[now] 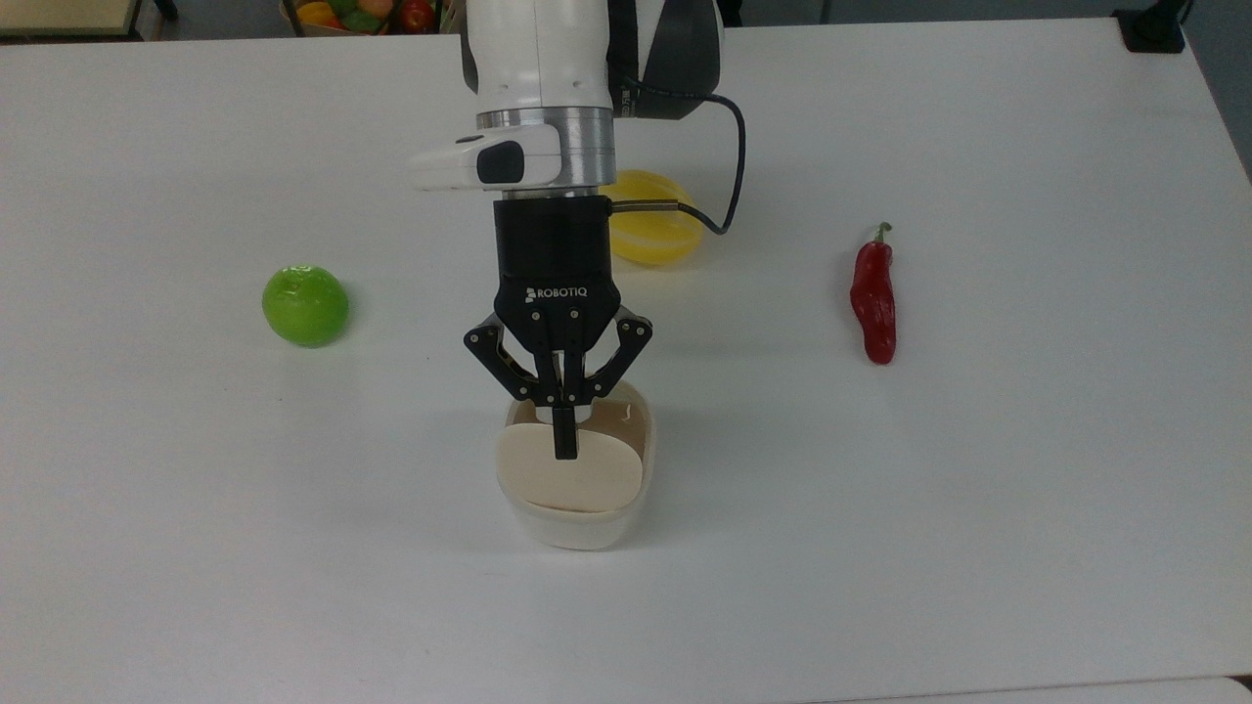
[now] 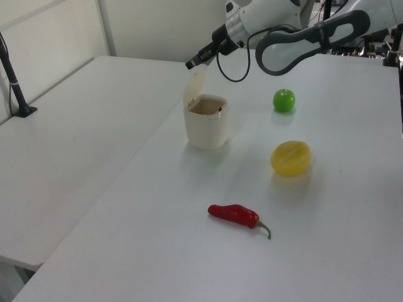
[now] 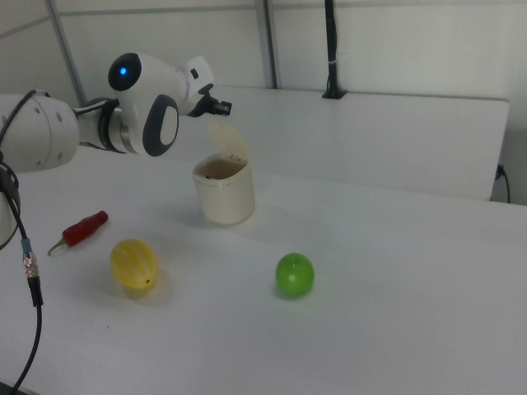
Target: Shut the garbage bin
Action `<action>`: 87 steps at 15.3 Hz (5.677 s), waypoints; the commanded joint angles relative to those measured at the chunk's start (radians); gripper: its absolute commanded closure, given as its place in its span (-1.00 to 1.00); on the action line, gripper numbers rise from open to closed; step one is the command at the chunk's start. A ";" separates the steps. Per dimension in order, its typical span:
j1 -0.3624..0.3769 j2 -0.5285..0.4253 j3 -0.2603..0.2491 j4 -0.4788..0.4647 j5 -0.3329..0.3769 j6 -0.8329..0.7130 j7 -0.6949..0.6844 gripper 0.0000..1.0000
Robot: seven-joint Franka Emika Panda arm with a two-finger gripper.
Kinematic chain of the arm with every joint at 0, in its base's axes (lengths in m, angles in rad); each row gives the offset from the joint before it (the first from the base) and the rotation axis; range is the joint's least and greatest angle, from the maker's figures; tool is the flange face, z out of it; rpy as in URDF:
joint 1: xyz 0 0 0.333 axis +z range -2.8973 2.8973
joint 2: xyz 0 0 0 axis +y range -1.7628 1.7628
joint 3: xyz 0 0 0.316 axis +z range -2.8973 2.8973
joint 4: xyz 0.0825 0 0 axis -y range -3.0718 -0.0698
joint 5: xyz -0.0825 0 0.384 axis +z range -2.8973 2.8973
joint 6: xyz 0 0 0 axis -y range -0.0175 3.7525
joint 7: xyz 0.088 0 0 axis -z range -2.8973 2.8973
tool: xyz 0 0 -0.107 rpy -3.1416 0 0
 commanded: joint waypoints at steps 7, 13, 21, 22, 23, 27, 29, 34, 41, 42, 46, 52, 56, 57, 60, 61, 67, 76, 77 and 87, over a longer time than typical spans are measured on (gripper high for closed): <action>0.008 -0.002 -0.012 0.012 -0.004 -0.128 0.001 1.00; 0.008 -0.042 -0.014 0.012 -0.005 -0.298 0.000 1.00; 0.012 -0.048 -0.012 0.007 -0.014 -0.444 -0.008 1.00; 0.012 -0.046 -0.009 0.007 -0.014 -0.461 -0.008 1.00; 0.012 -0.046 -0.007 0.006 -0.014 -0.471 -0.008 1.00; 0.025 -0.045 -0.006 0.003 -0.014 -0.502 -0.009 1.00; 0.028 -0.045 -0.006 -0.006 -0.014 -0.505 -0.009 1.00; 0.044 -0.036 -0.006 -0.017 -0.014 -0.513 -0.008 1.00; 0.038 -0.034 -0.012 -0.026 -0.014 -0.513 -0.005 1.00; 0.037 -0.034 -0.012 -0.026 -0.013 -0.511 -0.005 1.00; 0.037 -0.022 -0.013 -0.028 -0.013 -0.513 -0.002 1.00; 0.038 -0.016 -0.014 -0.060 -0.014 -0.511 -0.005 1.00; 0.040 -0.016 -0.014 -0.060 -0.014 -0.511 -0.005 1.00; 0.038 -0.016 -0.014 -0.060 -0.014 -0.511 -0.005 1.00; 0.040 -0.016 -0.014 -0.060 -0.014 -0.511 -0.005 1.00; 0.040 -0.016 -0.014 -0.060 -0.014 -0.511 -0.003 1.00; 0.044 -0.046 -0.014 -0.053 -0.013 -0.537 0.003 1.00; 0.034 -0.226 -0.018 -0.046 -0.014 -0.821 -0.005 1.00; 0.026 -0.247 -0.018 -0.048 -0.016 -0.873 -0.006 1.00; -0.003 -0.460 -0.018 -0.137 -0.119 -1.303 -0.012 1.00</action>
